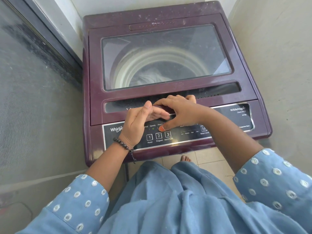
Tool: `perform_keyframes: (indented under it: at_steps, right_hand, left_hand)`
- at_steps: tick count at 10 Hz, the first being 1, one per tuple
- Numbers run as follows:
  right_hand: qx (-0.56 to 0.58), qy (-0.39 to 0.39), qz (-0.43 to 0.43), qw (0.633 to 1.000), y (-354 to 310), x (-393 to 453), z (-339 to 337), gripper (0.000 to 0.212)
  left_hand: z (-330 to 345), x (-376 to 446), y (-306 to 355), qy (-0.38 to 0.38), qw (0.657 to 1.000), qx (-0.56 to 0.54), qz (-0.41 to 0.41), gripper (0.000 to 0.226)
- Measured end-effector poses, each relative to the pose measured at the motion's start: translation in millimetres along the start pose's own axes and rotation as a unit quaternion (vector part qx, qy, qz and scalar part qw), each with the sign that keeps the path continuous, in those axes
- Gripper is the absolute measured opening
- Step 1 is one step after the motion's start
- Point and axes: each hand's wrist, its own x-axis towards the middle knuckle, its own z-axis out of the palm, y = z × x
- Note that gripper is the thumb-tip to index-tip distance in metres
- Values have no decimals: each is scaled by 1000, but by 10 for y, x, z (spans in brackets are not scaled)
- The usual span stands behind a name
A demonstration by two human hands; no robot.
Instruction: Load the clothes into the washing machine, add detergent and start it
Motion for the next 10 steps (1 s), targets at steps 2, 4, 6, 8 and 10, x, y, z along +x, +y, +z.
perform_keyframes:
  at_steps: [2, 4, 6, 8, 10]
  right_hand:
    - [58, 12, -16, 998, 32, -5, -3, 54]
    - [52, 97, -20, 994, 1, -8, 110, 41]
    - [-3, 198, -31, 980, -40, -56, 284, 41]
    - [48, 139, -60, 987, -13, -84, 155, 25]
    - [114, 185, -129, 968, 102, -63, -99, 27]
  left_hand:
    - [22, 23, 60, 39, 999, -17, -27, 56]
    - [91, -2, 79, 102, 994, -9, -27, 46]
    - [190, -39, 86, 157, 986, 48, -27, 36]
    - [286, -40, 108, 217, 972, 87, -9, 22]
    - [369, 100, 343, 230, 965, 121, 21, 14]
